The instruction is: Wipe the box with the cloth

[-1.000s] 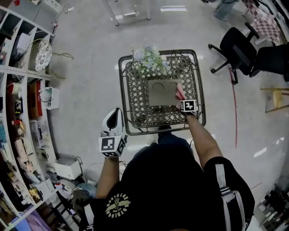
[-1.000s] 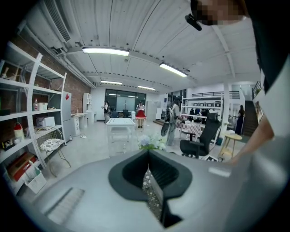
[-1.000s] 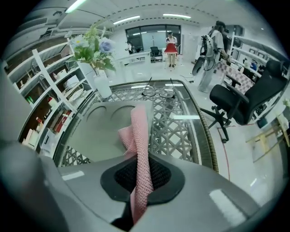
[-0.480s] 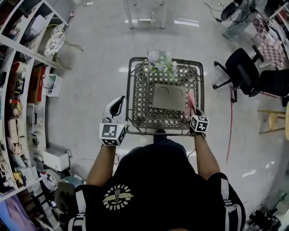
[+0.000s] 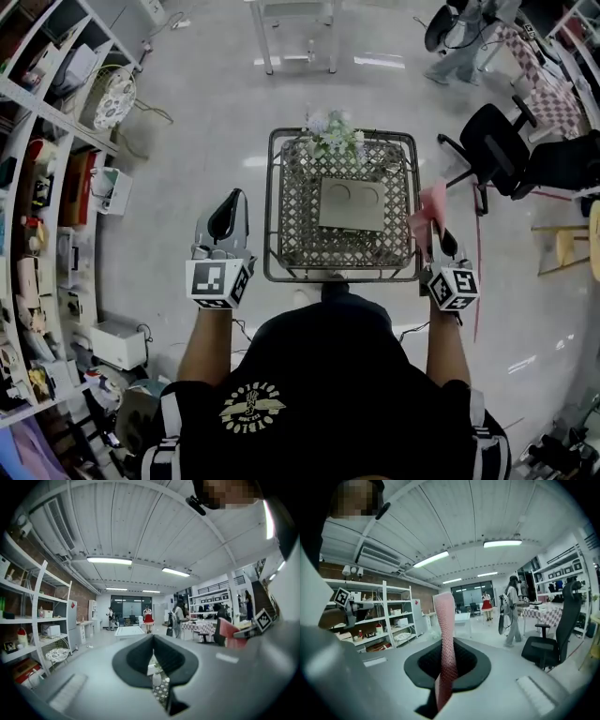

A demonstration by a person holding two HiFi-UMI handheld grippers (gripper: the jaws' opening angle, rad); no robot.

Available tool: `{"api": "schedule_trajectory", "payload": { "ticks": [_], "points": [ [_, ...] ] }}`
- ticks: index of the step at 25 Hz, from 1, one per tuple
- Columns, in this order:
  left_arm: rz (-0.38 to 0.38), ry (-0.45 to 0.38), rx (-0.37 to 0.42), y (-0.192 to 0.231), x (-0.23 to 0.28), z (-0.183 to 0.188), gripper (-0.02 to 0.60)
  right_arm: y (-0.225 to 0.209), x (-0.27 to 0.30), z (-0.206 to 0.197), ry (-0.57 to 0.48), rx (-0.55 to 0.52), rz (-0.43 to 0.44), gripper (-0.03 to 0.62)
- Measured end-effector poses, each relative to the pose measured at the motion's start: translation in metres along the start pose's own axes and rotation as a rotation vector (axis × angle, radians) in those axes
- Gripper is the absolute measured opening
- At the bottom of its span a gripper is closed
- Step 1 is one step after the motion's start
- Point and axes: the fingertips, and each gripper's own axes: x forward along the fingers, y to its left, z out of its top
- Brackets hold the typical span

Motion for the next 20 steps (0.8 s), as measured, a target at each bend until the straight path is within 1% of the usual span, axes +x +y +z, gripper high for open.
{"api": "schedule_trajectory", "payload": {
  "ticks": [4,6,9,13,20],
  "points": [
    [-0.011,-0.037,0.013,-0.001,-0.015,0.023,0.000,0.006,-0.041,0.073,-0.157,-0.037,-0.012,0.017],
    [-0.009,-0.056,0.013,0.000,-0.022,0.034,0.000,0.012,-0.061,0.110,-0.225,-0.086,-0.029,0.017],
    [0.004,-0.085,0.019,0.003,-0.034,0.049,0.000,0.022,-0.082,0.146,-0.290,-0.145,-0.040,0.017],
    [0.013,-0.110,0.040,0.002,-0.043,0.060,0.000,0.022,-0.097,0.160,-0.329,-0.114,-0.044,0.017],
    [-0.008,-0.115,0.025,0.001,-0.057,0.059,0.000,0.030,-0.108,0.161,-0.345,-0.079,-0.047,0.017]
  ]
}}
